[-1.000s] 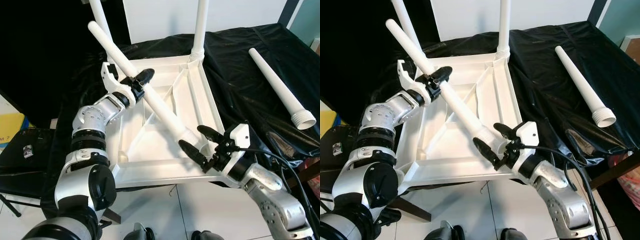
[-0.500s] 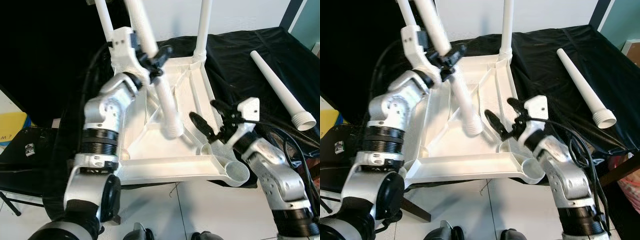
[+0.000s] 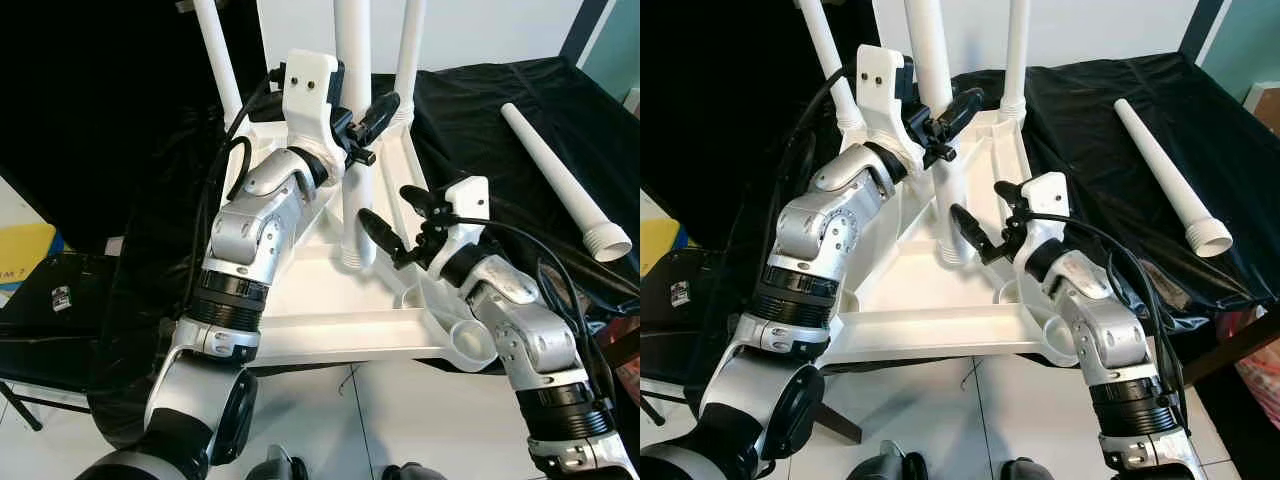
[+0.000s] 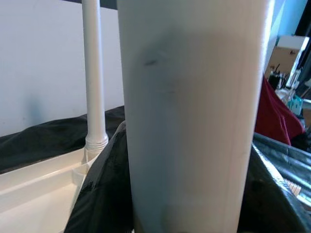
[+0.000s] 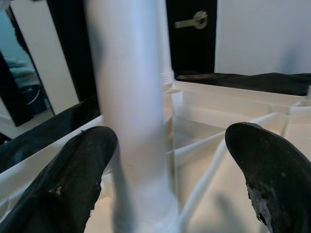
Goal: Building children table
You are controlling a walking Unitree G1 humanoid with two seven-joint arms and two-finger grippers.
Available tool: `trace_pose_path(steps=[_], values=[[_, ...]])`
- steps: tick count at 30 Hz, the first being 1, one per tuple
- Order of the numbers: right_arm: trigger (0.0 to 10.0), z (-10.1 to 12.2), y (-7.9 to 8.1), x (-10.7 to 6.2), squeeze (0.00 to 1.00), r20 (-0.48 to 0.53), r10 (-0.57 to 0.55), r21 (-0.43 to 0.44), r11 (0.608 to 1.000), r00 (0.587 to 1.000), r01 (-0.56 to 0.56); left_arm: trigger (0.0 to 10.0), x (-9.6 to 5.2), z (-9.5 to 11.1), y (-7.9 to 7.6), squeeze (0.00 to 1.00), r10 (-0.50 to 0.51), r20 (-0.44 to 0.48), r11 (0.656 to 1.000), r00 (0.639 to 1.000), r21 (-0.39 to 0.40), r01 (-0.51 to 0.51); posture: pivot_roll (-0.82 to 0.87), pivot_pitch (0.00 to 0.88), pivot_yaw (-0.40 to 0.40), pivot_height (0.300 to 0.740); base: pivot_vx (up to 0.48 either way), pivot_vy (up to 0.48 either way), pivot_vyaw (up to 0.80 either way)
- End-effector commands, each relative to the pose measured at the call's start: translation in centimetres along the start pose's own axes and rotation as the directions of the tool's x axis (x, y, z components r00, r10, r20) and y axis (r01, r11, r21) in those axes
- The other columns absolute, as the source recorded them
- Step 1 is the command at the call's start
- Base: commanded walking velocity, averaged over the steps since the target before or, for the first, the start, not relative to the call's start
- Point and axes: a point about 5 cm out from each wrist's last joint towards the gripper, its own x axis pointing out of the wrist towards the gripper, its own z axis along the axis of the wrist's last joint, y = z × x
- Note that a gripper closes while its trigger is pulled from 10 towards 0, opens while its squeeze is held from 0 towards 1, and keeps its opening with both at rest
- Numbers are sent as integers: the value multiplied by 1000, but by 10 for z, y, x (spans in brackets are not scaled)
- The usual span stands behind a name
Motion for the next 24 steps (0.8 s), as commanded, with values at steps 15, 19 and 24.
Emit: trace_pose_path(steps=[15, 19, 24], values=[[10000, -12, 9, 28, 0, -59, 0, -120, 993, 998, -7, 10000, 12, 11, -39, 0, -84, 74, 996, 994, 34, 82, -42, 55, -3, 740, 0, 0, 0], [10000, -13, 9, 32, 0, -59, -9, -122, 993, 998, 2, 10000, 13, 12, -44, 0, -93, 75, 995, 993, 44, 90, -37, 59, -9, 740, 0, 0, 0], [10000, -14, 11, 36, 0, -61, -16, -113, 994, 998, 9, 10000, 14, 14, -49, 0, -105, 83, 994, 991, 49, 102, -31, 65, -14, 740, 0, 0, 0]])
